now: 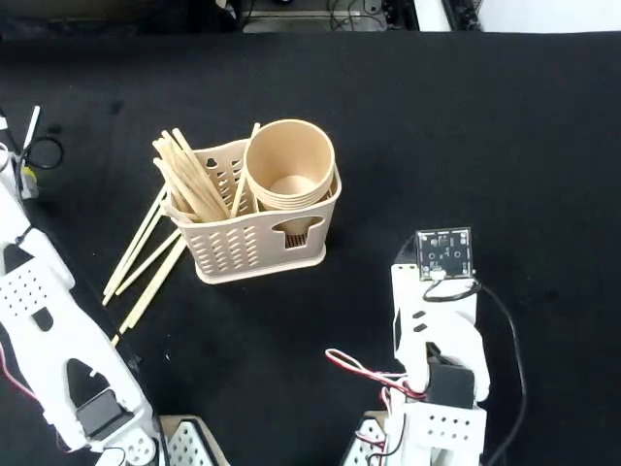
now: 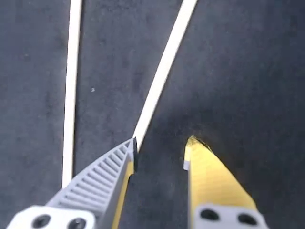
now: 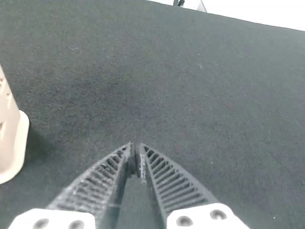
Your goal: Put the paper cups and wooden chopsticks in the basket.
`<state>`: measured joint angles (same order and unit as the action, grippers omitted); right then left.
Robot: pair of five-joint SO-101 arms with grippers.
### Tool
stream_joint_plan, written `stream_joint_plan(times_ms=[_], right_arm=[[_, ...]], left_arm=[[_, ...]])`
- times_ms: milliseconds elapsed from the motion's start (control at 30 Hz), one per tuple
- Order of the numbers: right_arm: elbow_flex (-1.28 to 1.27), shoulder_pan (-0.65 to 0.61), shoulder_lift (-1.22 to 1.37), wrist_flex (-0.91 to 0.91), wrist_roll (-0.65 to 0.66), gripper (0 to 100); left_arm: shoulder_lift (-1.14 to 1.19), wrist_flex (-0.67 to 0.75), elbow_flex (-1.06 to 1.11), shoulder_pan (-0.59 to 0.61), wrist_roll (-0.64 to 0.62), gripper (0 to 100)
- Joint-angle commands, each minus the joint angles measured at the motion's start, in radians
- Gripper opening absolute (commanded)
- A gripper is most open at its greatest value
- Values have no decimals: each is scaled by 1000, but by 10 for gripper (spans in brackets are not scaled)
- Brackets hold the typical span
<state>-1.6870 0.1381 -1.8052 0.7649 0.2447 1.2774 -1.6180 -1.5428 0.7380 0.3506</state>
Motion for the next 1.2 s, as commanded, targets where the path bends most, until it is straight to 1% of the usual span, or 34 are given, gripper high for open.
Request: stream_joint_plan(times_ms=[0,133,300,367,400,500,600,667,767,833,900,1100,1167], right_arm=[[4,-9,-65,-9,2,21],[4,-9,-65,-9,2,21],[4,-9,-65,-9,2,21],[4,-9,-65,-9,2,21],[4,-9,-65,-9,2,21],[4,-9,-65,-9,2,21],[4,-9,-65,-9,2,21],[4,-9,-65,-9,2,21],[4,-9,-65,-9,2,21],[4,-9,-65,-9,2,21],[4,-9,-65,-9,2,21],[4,-9,-65,-9,2,21],[4,-9,-65,-9,2,21]], left_arm=[[-44,-46,-117,5,25,177],[-35,92,-70,39,23,181],[72,362,76,58,21,181],[118,417,124,68,-14,181],[140,416,131,65,-28,181],[178,339,131,45,-2,177],[181,210,71,18,25,175],[184,114,25,1,29,136],[184,-12,-41,-22,29,21],[186,-87,-82,-36,25,42],[184,-141,-114,-51,23,27],[158,-147,-111,-62,-61,29],[120,-149,-44,-64,-115,29]])
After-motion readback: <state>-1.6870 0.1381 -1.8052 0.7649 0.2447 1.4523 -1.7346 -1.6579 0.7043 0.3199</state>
